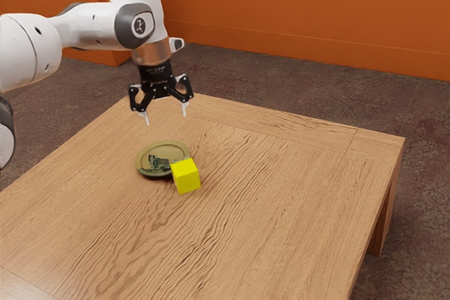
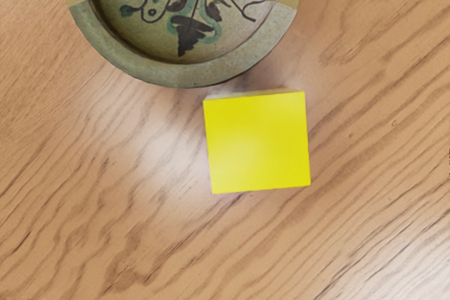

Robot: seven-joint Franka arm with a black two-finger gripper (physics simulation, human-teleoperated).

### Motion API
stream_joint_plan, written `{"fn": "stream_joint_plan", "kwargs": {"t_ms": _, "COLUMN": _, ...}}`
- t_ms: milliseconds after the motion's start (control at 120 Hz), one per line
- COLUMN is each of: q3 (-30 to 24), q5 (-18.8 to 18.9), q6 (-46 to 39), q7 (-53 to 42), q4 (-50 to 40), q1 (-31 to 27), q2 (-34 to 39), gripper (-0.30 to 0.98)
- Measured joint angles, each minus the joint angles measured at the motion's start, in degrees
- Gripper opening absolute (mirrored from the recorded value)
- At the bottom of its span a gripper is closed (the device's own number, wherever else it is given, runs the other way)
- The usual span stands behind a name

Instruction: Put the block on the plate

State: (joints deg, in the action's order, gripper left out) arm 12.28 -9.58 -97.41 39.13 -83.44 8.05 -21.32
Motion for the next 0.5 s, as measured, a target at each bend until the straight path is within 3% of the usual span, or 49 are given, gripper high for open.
{"fn": "stream_joint_plan", "kwargs": {"t_ms": 500, "q3": 0.4, "q5": -0.3, "q6": -5.3, "q7": 15.3, "q4": 1.4, "q1": 0.6, "q2": -9.0, "gripper": 0.69}}
